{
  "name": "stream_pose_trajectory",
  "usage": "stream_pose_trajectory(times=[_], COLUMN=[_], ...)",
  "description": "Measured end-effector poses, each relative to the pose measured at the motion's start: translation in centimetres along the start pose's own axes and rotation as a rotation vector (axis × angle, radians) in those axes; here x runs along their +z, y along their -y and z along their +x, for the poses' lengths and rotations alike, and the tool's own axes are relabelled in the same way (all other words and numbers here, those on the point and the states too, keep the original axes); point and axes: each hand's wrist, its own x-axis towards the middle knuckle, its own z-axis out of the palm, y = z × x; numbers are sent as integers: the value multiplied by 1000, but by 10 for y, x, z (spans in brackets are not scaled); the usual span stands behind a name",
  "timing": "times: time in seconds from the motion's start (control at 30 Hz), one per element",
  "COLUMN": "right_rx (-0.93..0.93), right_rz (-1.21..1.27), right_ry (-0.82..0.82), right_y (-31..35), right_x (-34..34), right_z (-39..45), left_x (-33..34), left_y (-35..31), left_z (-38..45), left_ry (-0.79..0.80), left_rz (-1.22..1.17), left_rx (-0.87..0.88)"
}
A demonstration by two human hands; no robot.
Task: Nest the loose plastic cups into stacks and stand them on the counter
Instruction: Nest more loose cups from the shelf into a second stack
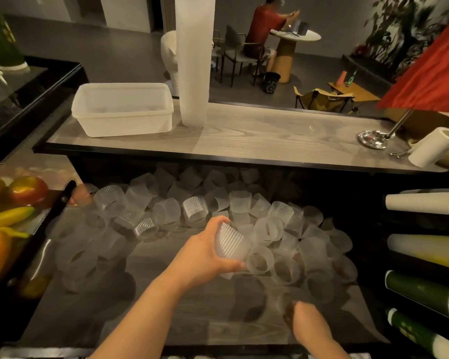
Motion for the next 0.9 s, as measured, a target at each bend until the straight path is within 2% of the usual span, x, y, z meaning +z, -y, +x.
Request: stream_pose_trajectory(times=[0.17, 0.27, 0.4, 0.47, 0.53, 0.6, 0.7, 0.9], right_rx=[-44, -94, -259, -351, -425, -487, -552, -540], right_rz=[7, 143, 612, 877, 1027, 1050, 948, 885], right_ry=[-61, -133, -314, -314, -256, -198, -160, -153], right_y=[0, 8, 37, 57, 74, 87, 100, 111], right_x=[-22, -60, -110, -129, -142, -150, -154, -156], right_z=[-3, -11, -30, -40, -46, -50, -54, -44], left_x=[-1, -3, -5, -7, -9, -11, -17, -24], left_y=[7, 11, 12, 12, 13, 13, 11, 10], left_z=[1, 0, 0, 1, 2, 2, 2, 3], left_ry=[27, 63, 109, 103, 99, 98, 81, 49], left_rz=[7, 0, -38, -19, -50, -87, -98, -56], left_rx=[-10, -24, -11, 10, 21, 33, 63, 81])
